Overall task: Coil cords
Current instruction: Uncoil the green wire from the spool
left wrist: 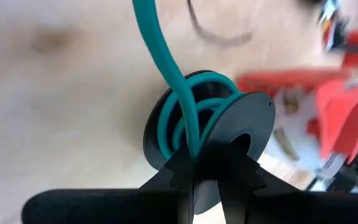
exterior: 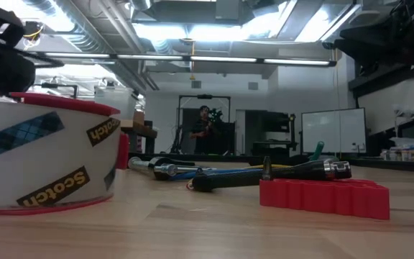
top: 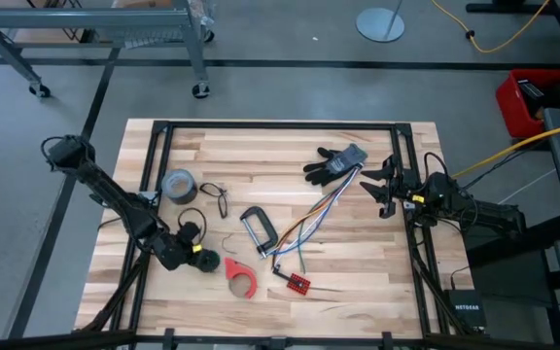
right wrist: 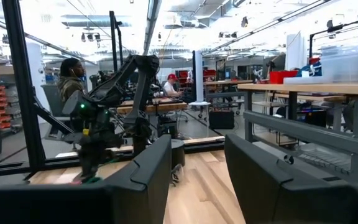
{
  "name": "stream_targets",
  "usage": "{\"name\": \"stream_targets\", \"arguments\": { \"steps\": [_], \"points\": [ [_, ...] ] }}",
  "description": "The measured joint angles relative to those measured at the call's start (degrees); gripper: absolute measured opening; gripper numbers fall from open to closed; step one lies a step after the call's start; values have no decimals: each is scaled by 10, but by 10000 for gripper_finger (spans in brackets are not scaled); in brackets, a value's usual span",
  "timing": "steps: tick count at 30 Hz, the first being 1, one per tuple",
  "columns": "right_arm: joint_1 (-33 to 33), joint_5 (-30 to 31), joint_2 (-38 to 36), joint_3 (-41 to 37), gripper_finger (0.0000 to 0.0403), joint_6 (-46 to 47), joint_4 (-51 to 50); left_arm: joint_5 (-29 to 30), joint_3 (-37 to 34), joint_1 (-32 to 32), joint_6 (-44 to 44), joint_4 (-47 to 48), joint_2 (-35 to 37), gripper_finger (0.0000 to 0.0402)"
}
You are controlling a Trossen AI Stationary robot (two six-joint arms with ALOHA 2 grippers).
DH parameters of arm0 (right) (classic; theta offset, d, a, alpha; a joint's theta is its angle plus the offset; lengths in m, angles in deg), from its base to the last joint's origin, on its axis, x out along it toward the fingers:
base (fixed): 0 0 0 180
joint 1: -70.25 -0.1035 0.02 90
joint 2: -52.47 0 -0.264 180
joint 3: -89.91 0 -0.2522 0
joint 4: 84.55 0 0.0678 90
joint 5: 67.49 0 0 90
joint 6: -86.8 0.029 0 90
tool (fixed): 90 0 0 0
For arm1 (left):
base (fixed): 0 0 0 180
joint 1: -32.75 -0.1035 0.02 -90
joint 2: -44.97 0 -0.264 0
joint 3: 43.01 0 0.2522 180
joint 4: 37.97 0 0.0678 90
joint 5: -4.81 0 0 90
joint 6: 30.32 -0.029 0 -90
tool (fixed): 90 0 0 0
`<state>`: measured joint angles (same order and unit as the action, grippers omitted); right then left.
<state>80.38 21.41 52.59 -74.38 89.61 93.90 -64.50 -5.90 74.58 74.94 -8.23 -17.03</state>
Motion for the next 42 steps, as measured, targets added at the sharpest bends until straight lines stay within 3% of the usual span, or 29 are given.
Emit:
{"name": "stream_targets", "arguments": {
  "steps": [7, 12, 20, 26, 32, 37, 42],
  "points": [
    [0, -21, 13, 0, 156, 34, -8, 180, 0, -1, -93, -29, 74, 33],
    [0, -23, 47, 0, 156, 49, 1, 229, 0, -34, -214, -110, 93, 33],
    [0, -20, 151, 0, 156, 49, 108, 195, 1, -119, -487, -325, 76, 33],
    [0, -19, 238, 0, 156, 49, 225, 182, 1, -171, -608, -398, 41, 34],
    [0, -19, 327, 0, 156, 48, 320, 115, 1, -220, -637, -449, -15, 58],
    [0, -19, 395, 0, 156, 48, 397, 78, 1, -253, -698, -535, -66, 34],
    [0, -19, 459, 40, 156, 48, 407, 54, 1, -281, -742, -618, -105, 34]
  ]
}}
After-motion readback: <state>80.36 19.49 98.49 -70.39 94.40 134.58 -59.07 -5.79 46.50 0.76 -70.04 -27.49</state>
